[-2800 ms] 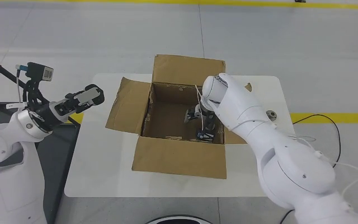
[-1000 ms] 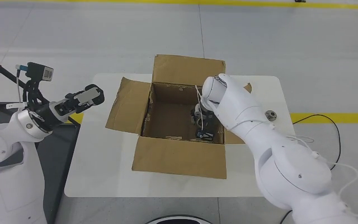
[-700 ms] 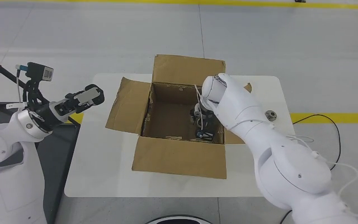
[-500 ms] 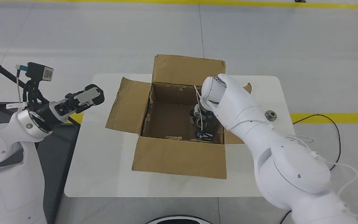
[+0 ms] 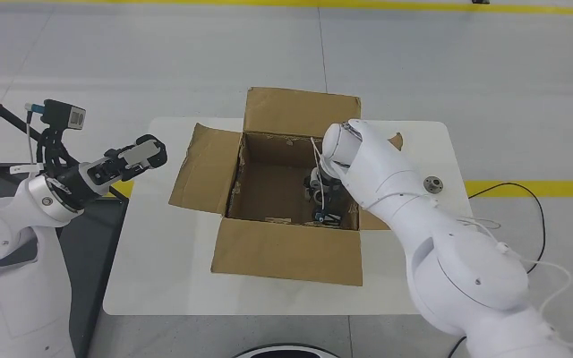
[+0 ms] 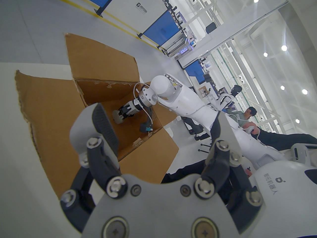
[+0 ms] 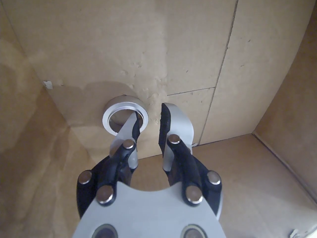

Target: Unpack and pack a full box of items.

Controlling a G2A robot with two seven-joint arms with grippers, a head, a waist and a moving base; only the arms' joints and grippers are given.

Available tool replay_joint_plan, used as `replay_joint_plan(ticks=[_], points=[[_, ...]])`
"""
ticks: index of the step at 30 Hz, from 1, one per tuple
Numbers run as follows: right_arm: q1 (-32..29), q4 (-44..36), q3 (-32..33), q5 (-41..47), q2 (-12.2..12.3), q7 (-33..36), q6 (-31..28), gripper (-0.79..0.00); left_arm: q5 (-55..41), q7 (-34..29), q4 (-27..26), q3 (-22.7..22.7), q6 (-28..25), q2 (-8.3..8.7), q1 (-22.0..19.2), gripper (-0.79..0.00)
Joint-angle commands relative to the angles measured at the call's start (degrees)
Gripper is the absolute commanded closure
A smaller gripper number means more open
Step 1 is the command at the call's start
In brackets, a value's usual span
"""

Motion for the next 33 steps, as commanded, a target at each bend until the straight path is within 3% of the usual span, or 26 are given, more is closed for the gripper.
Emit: replay_joint_plan(ticks=[1,9,10,11,12,13,21,23,24,27,33], points=[[0.0,0.0,0.0,0.0,0.0,0.0,0.0,0.0,0.0,0.0,0.0,0.0,0.0,0.0,0.0,-0.785],[0.5,0.0,0.0,0.0,0.1,0.6,-0.3,0.0,0.0,0.0,0.0,0.0,0.0,0.0,0.0,-0.785],[0.7,-0.1,0.0,0.0,0.1,0.6,-0.2,-0.077,0.0,0.0,0.0,0.0,0.0,0.0,0.0,-0.785],[0.9,-0.2,0.0,0.0,0.1,0.4,-0.3,-0.095,0.0,0.0,0.0,0.0,0.0,0.0,0.0,-0.785],[1.0,-0.3,0.0,0.0,0.1,0.4,-0.2,-0.015,0.0,0.0,0.0,0.0,0.0,0.0,0.0,-0.785],[1.1,-0.3,0.0,0.0,0.2,0.3,-0.2,0.0,0.0,0.0,0.0,0.0,0.0,0.0,0.0,-0.785],[1.0,-0.7,0.0,0.0,0.3,-0.1,0.0,0.0,0.0,0.0,0.0,0.0,0.0,0.0,0.0,-0.785],[1.0,-0.7,0.0,0.0,0.4,-0.1,0.1,-0.252,0.0,0.0,0.0,0.0,0.0,0.0,0.0,-0.785],[1.0,-0.7,0.0,0.0,0.4,-0.2,0.1,-0.323,0.0,0.0,0.0,0.0,0.0,0.0,0.0,-0.785],[1.0,-0.8,0.0,0.0,0.4,0.0,0.1,-0.376,0.0,0.0,0.0,0.0,0.0,0.0,0.0,-0.785],[0.9,-1.2,0.0,0.0,0.4,0.1,-0.1,-0.372,0.0,0.0,0.0,0.0,0.0,0.0,0.0,-0.785]])
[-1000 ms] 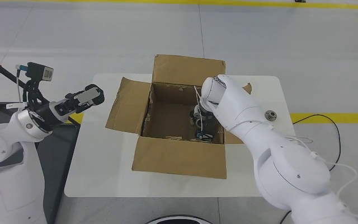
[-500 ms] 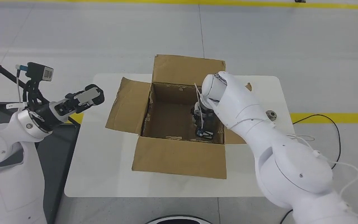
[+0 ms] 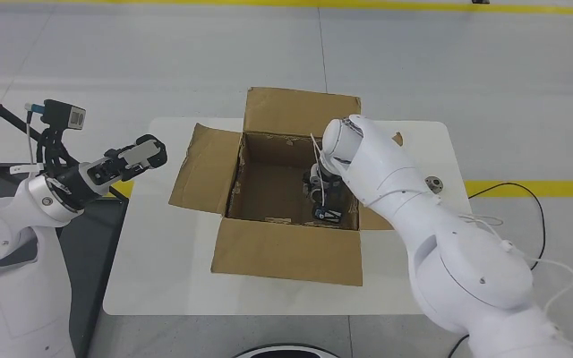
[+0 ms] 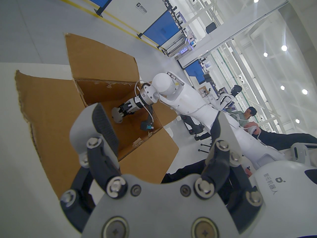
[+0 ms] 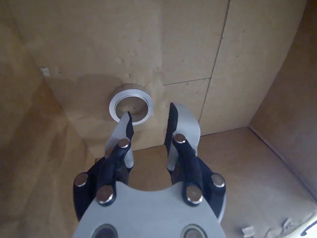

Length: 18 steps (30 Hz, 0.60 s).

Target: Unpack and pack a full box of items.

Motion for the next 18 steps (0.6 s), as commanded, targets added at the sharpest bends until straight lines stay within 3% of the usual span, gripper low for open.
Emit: replay_joint_plan(ticks=[1,14,18], points=[[-0.1,-0.1,0.0,0.0,0.0,0.0,-0.1,-0.366,0.0,0.0,0.0,0.0,0.0,0.0,0.0,-0.785],[-1.4,0.1,0.0,0.0,-0.3,0.4,-0.7,-0.317,0.0,0.0,0.0,0.0,0.0,0.0,0.0,-0.785],[-1.6,0.4,0.0,0.0,-0.5,0.6,-0.9,-0.262,0.0,0.0,0.0,0.0,0.0,0.0,0.0,-0.785]])
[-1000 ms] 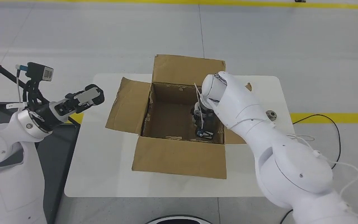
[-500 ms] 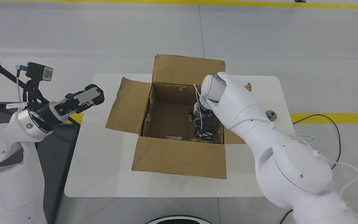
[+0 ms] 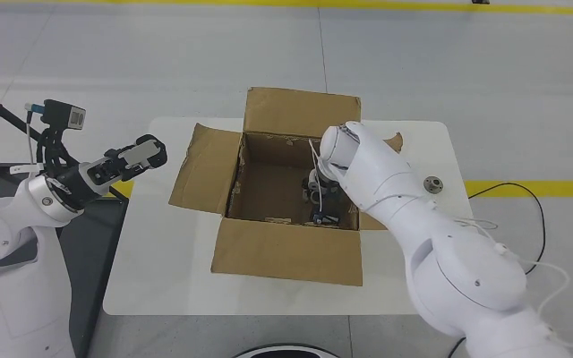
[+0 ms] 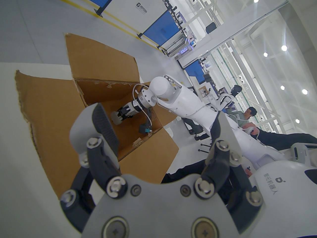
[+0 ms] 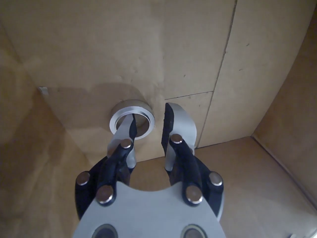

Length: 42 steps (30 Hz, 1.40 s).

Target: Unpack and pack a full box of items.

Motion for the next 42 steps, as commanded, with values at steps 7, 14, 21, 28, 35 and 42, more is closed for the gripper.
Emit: replay_joint_plan(ticks=[7,14,21,28,35,42], points=[[0.0,0.0,0.0,0.0,0.0,0.0,0.0,-0.102,0.0,0.0,0.0,0.0,0.0,0.0,0.0,-0.785],[0.0,0.0,0.0,0.0,0.0,0.0,0.0,0.0,0.0,0.0,0.0,0.0,0.0,0.0,0.0,-0.785],[0.6,0.3,0.0,0.0,0.0,0.4,-0.4,0.0,0.0,0.0,0.0,0.0,0.0,0.0,0.0,-0.785],[0.6,0.0,0.0,0.0,0.0,0.3,-0.5,0.0,0.0,0.0,0.0,0.0,0.0,0.0,0.0,-0.785],[0.4,0.0,0.0,0.0,0.1,0.2,-0.4,-0.151,0.0,0.0,0.0,0.0,0.0,0.0,0.0,-0.785],[0.9,-0.2,0.0,0.0,0.1,0.5,-0.4,-0.268,0.0,0.0,0.0,0.0,0.0,0.0,0.0,-0.785]])
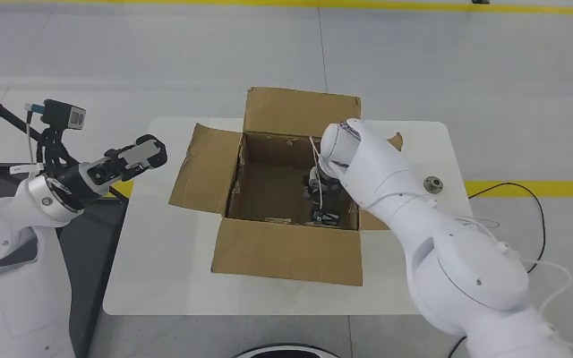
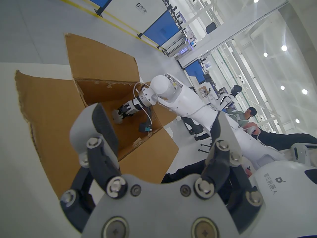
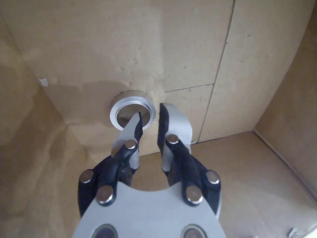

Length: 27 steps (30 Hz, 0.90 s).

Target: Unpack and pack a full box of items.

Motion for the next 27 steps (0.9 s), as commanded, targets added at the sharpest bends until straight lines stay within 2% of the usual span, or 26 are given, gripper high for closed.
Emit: replay_joint_plan(ticks=[1,13,17,20,22,27], points=[[0.1,0.0,0.0,0.0,0.0,0.0,0.0,-0.277,0.0,0.0,0.0,0.0,0.0,0.0,0.0,-0.785],[-0.7,-0.2,0.0,0.0,0.1,0.2,-0.1,-0.259,0.0,0.0,0.0,0.0,0.0,0.0,0.0,-0.785],[-0.9,0.0,0.0,0.0,0.0,0.3,-0.1,-0.123,0.0,0.0,0.0,0.0,0.0,0.0,0.0,-0.785],[-1.2,0.2,0.0,0.0,0.0,0.5,-0.1,-0.092,0.0,0.0,0.0,0.0,0.0,0.0,0.0,-0.785],[-1.2,0.3,0.0,0.0,0.0,0.6,-0.2,-0.043,0.0,0.0,0.0,0.0,0.0,0.0,0.0,-0.785],[-1.3,0.4,0.0,0.0,-0.1,0.6,-0.3,0.0,0.0,0.0,0.0,0.0,0.0,0.0,0.0,-0.785]])
